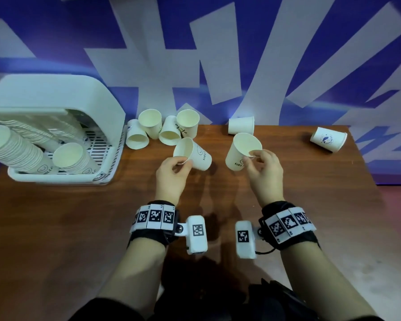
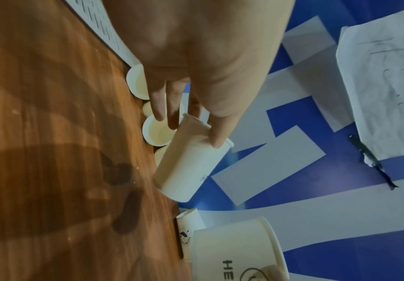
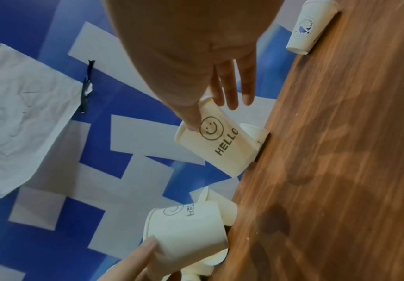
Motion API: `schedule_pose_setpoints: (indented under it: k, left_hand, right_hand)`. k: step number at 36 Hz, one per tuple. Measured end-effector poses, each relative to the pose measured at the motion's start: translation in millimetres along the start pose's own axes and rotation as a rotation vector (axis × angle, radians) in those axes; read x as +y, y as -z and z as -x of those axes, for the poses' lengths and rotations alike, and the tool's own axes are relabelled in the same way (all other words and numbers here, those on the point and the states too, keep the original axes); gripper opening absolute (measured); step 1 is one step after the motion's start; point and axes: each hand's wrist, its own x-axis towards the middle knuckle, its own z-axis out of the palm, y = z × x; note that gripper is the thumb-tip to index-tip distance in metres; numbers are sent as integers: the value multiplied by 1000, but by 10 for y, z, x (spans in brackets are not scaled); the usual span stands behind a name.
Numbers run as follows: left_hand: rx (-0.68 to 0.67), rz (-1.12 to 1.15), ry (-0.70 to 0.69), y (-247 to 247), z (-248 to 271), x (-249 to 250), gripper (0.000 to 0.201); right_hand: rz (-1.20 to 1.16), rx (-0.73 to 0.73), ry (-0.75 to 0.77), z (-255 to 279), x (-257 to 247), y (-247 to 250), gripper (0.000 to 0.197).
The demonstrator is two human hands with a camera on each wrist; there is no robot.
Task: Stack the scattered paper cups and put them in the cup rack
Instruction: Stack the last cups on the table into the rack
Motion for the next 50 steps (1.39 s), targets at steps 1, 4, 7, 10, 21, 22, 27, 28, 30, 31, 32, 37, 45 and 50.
schedule_pose_setpoints:
  k: [1, 4, 7, 10, 21, 22, 27, 28, 30, 31, 32, 37, 45, 50]
  left_hand:
    - [-6, 6, 1, 48, 12, 7, 8]
    - [-17, -7, -26, 207, 34, 13, 6]
    - [-16, -31, -62, 367, 28, 0, 9]
    - [-1, -29, -76, 531, 37, -21, 11]
    - [46, -18, -75, 1303, -42, -179, 10]
    - [55, -18, -73, 1385, -59, -179, 11]
    - [95, 3, -52, 1763, -171, -227, 15]
    - [102, 6, -48, 1817, -187, -235, 17]
    - [119, 7, -56, 1980, -230, -243, 16]
    - [124, 0, -63, 2058, -247, -241, 13]
    - [132, -5, -76, 2133, -264, -239, 11]
    - [160, -5, -160, 2495, -371, -248, 9]
    - [161, -48, -293, 2913, -601, -332, 8]
    - [147, -88, -329, 3046, -754, -383, 8]
  right_hand:
    - [-5, 1, 14, 43, -29, -23, 26]
    - [-24, -1, 52, 158, -139, -106, 24]
    - [-56, 7, 91, 250, -282, -186, 23]
    - [-57, -6, 145, 334, -437, -278, 22]
    - [-102, -76, 196, 604, -1049, -769, 26]
    - [-110, -83, 193, 620, -1114, -824, 25]
    - [-133, -103, 201, 675, -1432, -1094, 24]
    - [-138, -107, 202, 686, -1482, -1130, 24]
    - [-148, -112, 216, 713, -1617, -1238, 24]
    - [-150, -111, 226, 724, -1682, -1292, 23]
    - [-153, -109, 234, 733, -1743, -1345, 23]
    - [-154, -98, 252, 757, -2009, -1615, 22]
    - [-185, -74, 297, 773, -2374, -1928, 17]
    - [-205, -73, 289, 757, -2488, -2083, 18]
